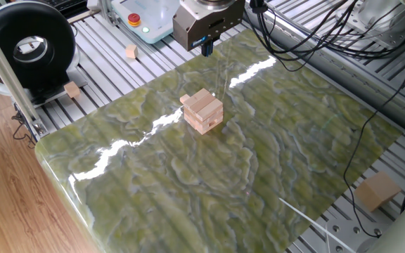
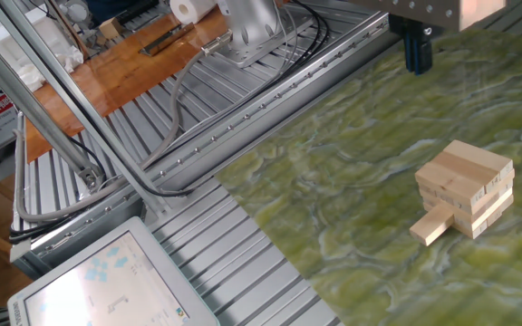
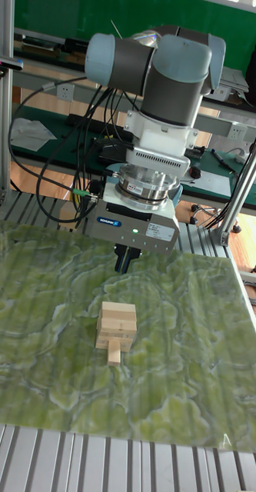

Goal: Play Jenga

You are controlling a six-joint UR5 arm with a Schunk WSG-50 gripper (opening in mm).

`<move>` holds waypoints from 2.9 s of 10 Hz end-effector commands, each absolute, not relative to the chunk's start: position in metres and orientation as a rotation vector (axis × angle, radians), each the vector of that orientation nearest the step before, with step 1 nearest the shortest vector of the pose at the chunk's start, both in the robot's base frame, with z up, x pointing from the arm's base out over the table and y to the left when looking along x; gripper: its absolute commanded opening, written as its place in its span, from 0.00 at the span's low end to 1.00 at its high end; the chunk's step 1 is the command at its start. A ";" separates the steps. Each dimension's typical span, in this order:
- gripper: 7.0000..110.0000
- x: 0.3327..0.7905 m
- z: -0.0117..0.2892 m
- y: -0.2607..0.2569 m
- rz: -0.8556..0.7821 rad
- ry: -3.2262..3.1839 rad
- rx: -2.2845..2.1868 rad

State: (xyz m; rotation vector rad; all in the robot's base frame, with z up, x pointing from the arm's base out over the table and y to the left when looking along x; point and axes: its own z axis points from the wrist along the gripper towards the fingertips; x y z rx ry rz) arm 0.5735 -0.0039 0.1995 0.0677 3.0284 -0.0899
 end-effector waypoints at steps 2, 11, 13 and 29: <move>0.00 0.574 0.201 -0.002 -0.076 3.025 0.062; 0.00 0.578 0.201 0.001 -0.058 3.013 0.044; 0.00 0.584 0.202 0.005 -0.032 2.987 0.060; 0.00 0.593 0.203 0.011 0.006 2.952 0.071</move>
